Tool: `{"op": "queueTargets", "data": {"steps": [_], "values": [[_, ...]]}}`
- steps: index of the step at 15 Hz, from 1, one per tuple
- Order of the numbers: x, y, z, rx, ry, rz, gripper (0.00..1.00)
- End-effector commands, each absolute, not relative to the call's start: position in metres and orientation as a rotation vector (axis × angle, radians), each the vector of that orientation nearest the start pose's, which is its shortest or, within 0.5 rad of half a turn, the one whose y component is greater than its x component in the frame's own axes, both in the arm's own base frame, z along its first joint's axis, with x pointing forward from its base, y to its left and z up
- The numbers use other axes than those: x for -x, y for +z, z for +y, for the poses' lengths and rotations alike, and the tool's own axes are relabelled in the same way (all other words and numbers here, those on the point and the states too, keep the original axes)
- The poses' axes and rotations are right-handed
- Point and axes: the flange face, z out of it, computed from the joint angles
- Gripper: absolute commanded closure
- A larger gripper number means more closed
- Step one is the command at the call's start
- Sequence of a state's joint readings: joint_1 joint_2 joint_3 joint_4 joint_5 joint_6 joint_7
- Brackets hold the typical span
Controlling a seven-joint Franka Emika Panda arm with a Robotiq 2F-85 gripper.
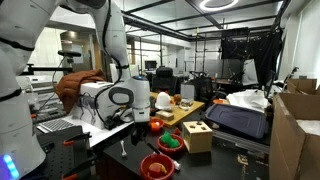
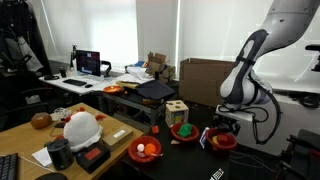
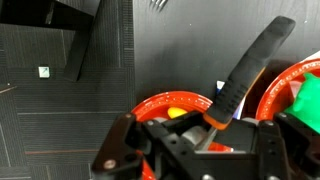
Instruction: Put the black object on top of the red bowl to the far right
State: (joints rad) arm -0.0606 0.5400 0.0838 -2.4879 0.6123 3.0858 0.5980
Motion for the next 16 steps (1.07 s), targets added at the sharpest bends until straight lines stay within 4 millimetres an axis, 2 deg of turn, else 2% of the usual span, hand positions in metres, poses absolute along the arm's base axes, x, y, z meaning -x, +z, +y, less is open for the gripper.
{"op": "queueTargets", "data": {"steps": [1, 5, 9, 16], "values": [[-0.435, 0.086, -0.042, 2.438, 0.014, 1.810, 1.00], [-0.432, 0.080, -0.053, 2.379, 0.007, 1.904, 1.00], [-0.433, 0.086, -0.060, 2.345, -0.024, 1.954, 1.00], [-0.454, 0.095, -0.073, 2.340, -0.114, 1.975, 1.00]]}}
